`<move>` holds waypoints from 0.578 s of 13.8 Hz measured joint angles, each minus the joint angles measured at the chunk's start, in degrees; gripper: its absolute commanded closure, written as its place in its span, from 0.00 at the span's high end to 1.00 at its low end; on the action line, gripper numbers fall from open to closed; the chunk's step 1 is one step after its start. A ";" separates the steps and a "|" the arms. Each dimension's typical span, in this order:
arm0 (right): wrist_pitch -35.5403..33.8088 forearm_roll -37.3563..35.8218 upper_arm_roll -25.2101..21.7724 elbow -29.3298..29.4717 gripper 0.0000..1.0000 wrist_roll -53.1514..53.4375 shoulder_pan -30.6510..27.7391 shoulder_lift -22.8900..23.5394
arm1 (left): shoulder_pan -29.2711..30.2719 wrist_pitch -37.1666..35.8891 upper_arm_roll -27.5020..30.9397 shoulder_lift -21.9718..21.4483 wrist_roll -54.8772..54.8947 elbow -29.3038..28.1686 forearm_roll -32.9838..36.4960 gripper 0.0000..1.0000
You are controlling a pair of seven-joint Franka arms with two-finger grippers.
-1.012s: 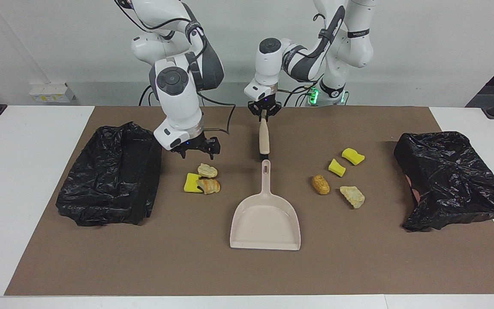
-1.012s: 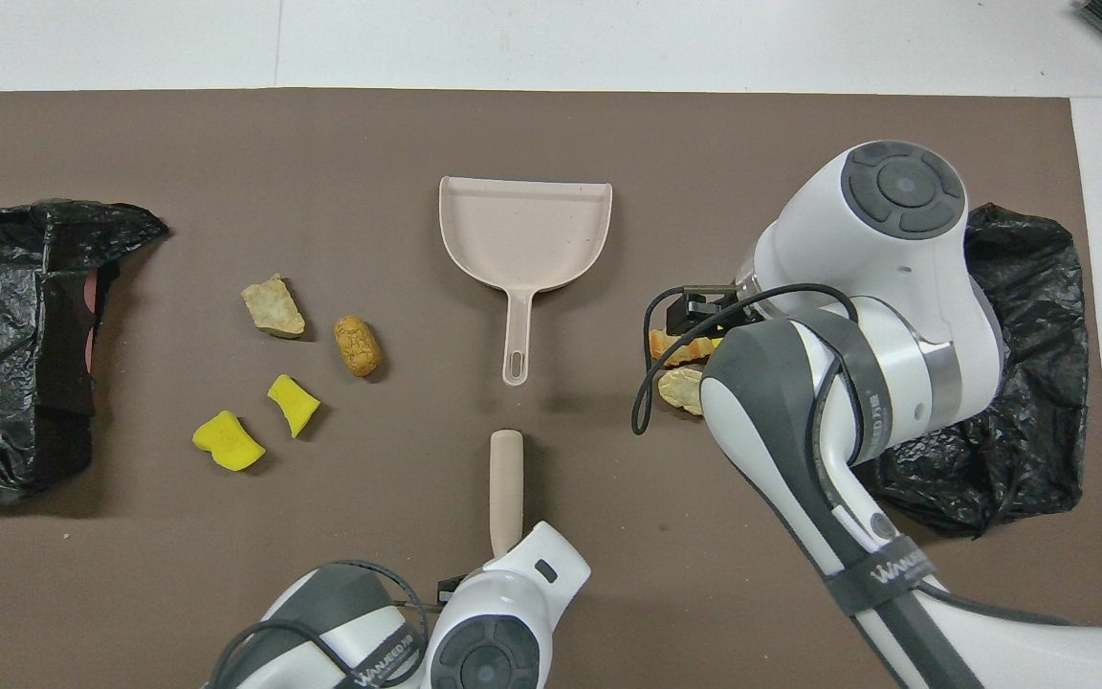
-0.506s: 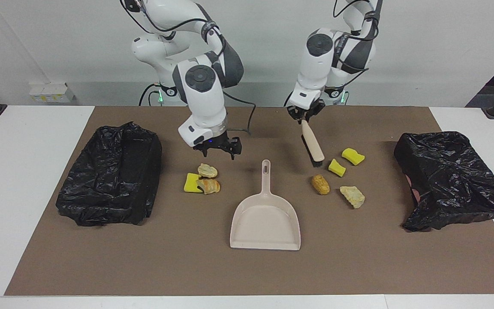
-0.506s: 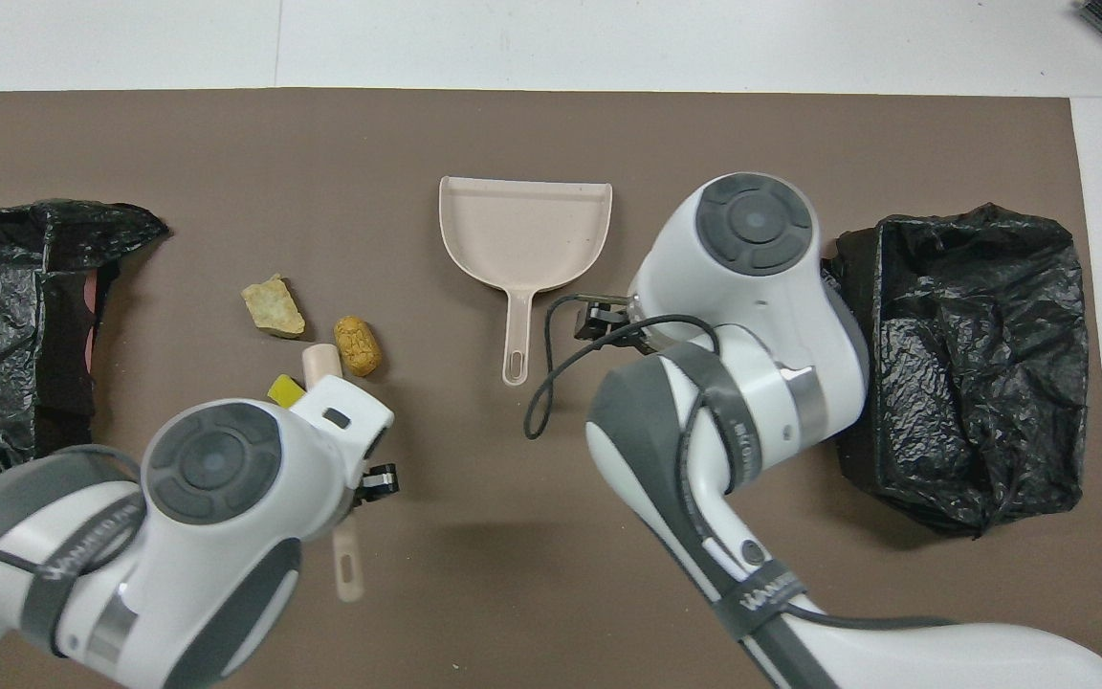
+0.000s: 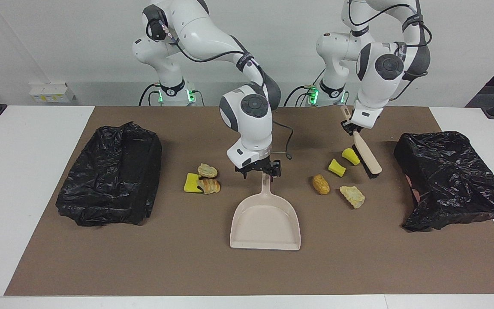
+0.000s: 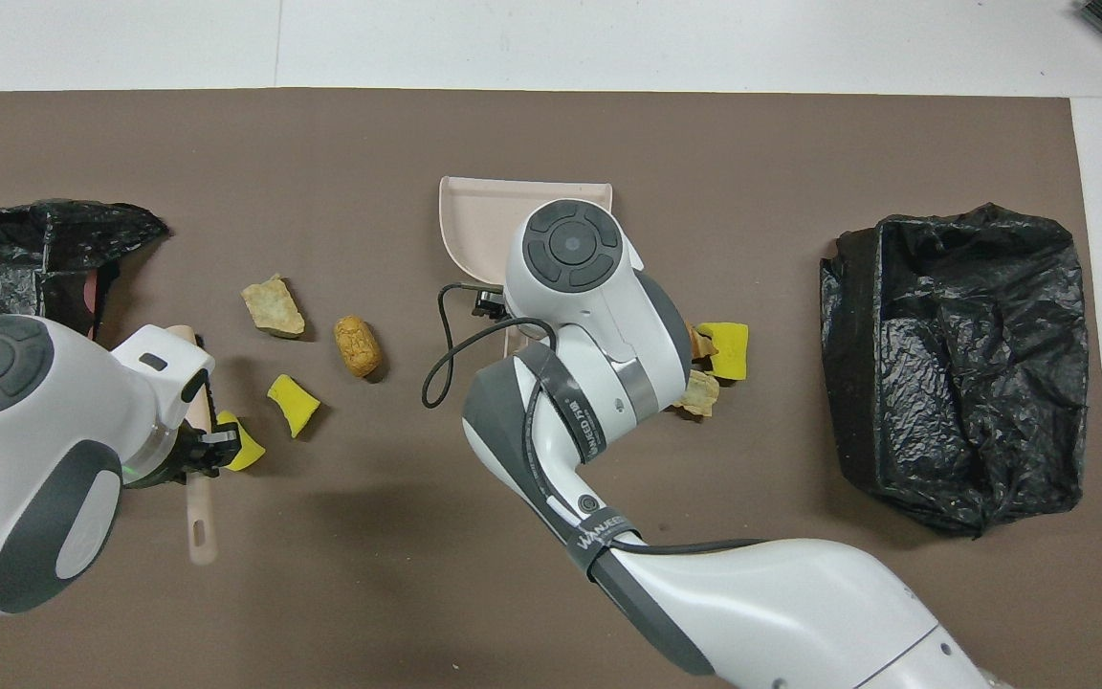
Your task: Sweep and dump trash in bin
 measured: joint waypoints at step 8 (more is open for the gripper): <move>-0.49 -0.10 0.67 0.19 0.00 -1.55 1.29 0.60 | 2.80 12.16 -1.02 -0.30 0.20 -9.51 0.02 0.00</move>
